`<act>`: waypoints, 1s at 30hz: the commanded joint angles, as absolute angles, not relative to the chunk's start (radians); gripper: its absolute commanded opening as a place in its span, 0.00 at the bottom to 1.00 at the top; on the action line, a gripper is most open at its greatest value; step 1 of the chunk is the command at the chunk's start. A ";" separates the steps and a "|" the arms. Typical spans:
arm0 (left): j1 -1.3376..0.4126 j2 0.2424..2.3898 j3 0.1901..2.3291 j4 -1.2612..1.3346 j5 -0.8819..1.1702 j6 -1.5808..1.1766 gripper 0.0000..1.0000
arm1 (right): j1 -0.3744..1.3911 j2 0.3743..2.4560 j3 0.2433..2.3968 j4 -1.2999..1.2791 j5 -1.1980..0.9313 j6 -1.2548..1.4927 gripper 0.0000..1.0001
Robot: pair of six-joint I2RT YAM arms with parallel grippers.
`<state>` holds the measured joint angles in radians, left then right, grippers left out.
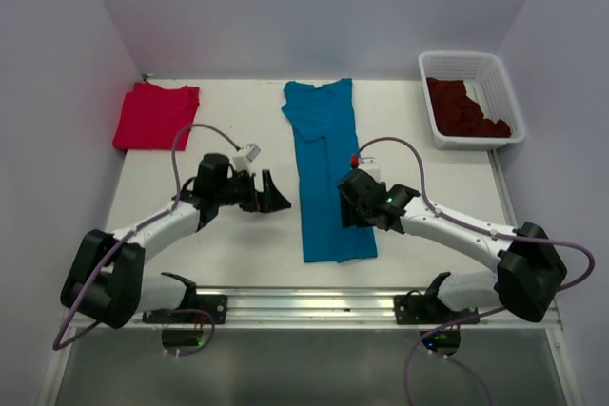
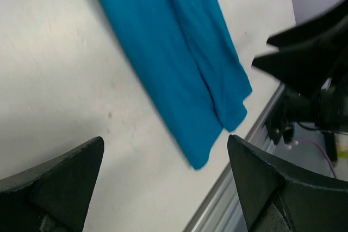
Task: Fold and stack the t-shirts
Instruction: Fold the tshirt
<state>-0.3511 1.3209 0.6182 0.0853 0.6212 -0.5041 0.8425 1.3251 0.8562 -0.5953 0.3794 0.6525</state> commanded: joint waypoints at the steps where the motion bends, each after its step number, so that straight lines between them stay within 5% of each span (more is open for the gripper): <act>1: -0.350 1.152 0.424 0.210 0.728 -0.600 1.00 | 0.790 1.255 0.849 -0.673 0.436 0.736 0.66; 10: -0.356 1.009 0.063 0.703 0.859 -0.963 0.91 | 0.537 1.042 0.640 -0.571 0.068 0.765 0.66; 20: -0.463 1.107 0.002 0.802 0.789 -1.022 0.89 | 0.465 0.976 0.451 -0.463 -0.164 0.862 0.64; 30: -0.610 1.393 0.044 0.847 0.715 -1.043 0.63 | 0.460 0.922 0.422 -0.486 -0.152 0.887 0.59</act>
